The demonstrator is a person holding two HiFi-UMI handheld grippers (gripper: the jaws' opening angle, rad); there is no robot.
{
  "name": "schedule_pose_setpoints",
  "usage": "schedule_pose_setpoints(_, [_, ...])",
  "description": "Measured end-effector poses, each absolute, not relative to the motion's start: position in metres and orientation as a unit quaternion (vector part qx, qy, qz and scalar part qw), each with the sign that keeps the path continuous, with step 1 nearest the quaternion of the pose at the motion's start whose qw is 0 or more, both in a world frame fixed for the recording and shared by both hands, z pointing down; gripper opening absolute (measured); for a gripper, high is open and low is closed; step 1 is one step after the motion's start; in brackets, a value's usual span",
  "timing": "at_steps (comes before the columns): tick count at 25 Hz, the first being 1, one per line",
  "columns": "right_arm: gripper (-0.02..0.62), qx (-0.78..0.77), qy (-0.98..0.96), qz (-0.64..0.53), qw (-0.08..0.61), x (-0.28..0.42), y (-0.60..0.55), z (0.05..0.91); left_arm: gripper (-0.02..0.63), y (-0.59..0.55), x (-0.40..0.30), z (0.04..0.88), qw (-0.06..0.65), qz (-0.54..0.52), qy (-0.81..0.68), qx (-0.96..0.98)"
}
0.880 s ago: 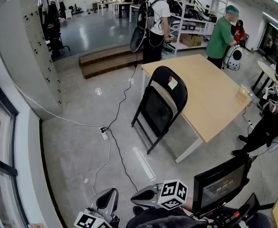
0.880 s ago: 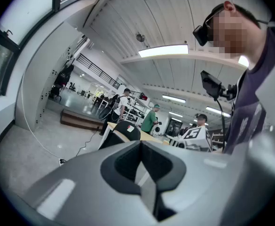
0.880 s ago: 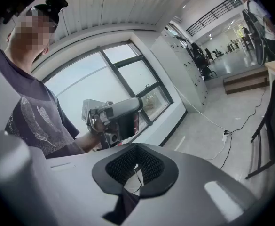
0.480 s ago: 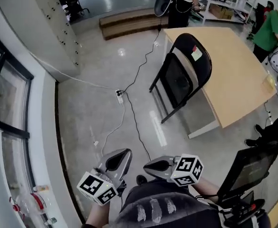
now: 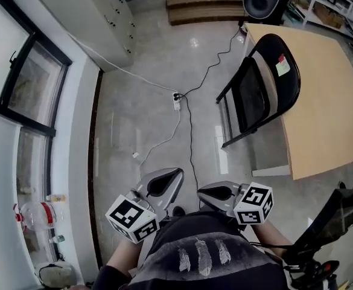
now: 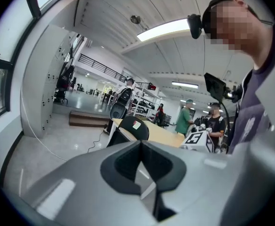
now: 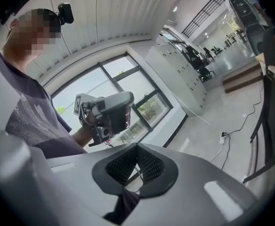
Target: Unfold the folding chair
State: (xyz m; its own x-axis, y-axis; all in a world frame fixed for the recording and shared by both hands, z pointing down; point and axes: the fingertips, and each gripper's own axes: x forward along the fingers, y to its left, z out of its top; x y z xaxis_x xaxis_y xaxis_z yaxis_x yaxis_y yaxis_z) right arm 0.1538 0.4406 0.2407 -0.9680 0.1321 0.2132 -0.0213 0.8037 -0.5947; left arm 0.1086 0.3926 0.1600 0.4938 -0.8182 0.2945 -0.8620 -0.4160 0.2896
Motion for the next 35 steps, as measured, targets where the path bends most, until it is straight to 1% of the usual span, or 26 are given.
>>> schedule_pose_setpoints(3, [0.000,-0.042,-0.942,0.311,0.116,0.166,0.431,0.242,0.002,0.382,0.120,0.161,0.200,0.066,-0.513,0.832])
schedule_pose_setpoints(9, [0.000,-0.076,-0.946,0.284,0.137,0.179,0.412,0.243,0.002,0.378,0.123,0.167,0.202,0.063,-0.556,0.804])
schedule_pose_setpoints(15, [0.000,-0.045,-0.951,0.274,0.135,0.175,0.400,0.243,0.002,0.361,0.118,0.170,0.201,0.050,-0.543,0.813])
schedule_pose_setpoints(21, [0.000,0.013,-0.956,0.241,0.167,0.163,0.384,0.250,0.002,0.330,0.105,0.178,0.207,0.026,-0.501,0.840])
schedule_pose_setpoints(24, [0.000,0.052,-0.955,0.235,0.171,0.145,0.367,0.246,0.002,0.314,0.088,0.175,0.209,0.012,-0.476,0.854])
schedule_pose_setpoints(28, [0.000,0.087,-0.953,0.234,0.170,0.103,0.347,0.240,0.002,0.296,0.049,0.171,0.211,-0.004,-0.449,0.868])
schedule_pose_setpoints(32, [0.000,0.092,-0.952,0.217,0.194,0.053,0.340,0.243,0.002,0.285,0.002,0.178,0.225,-0.017,-0.440,0.869])
schedule_pose_setpoints(35, [0.000,0.106,-0.954,0.167,0.224,0.031,0.326,0.242,0.002,0.274,-0.027,0.181,0.232,-0.023,-0.431,0.872])
